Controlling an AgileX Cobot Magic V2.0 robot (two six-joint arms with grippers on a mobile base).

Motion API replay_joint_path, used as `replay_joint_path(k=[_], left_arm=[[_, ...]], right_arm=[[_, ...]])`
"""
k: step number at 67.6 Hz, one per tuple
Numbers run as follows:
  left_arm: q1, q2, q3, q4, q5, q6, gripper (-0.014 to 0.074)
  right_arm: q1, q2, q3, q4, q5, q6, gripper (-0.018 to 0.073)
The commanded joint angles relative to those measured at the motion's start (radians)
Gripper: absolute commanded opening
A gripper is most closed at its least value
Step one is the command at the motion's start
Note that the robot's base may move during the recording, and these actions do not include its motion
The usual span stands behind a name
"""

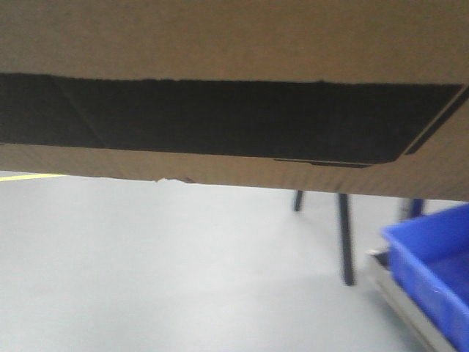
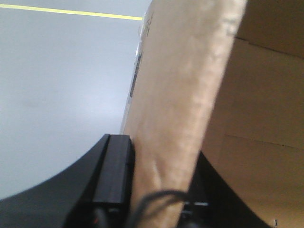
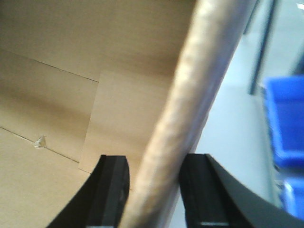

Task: Grab box from left shelf to table start
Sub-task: 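Hold the box with both grippers while the base turns away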

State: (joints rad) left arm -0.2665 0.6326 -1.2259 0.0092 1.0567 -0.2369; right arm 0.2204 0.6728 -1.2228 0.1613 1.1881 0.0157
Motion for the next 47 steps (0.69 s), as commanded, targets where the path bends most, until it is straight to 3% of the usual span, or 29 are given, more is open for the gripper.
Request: replay_joint_path(k=[1,47], left_arm=[[-0.028,-0.016,-0.041,-0.212,-0.119,0.124,-0.0093],[-0.028,-0.016,-0.041,-0.215,-0.119,0.124,-0.0093]], right_arm=[[-0.002,0.013,-0.031,-0.051,-0.150,-0.038,0.0057],[-0.002,0.013,-0.031,-0.051,-0.150,-0.038,0.0057]])
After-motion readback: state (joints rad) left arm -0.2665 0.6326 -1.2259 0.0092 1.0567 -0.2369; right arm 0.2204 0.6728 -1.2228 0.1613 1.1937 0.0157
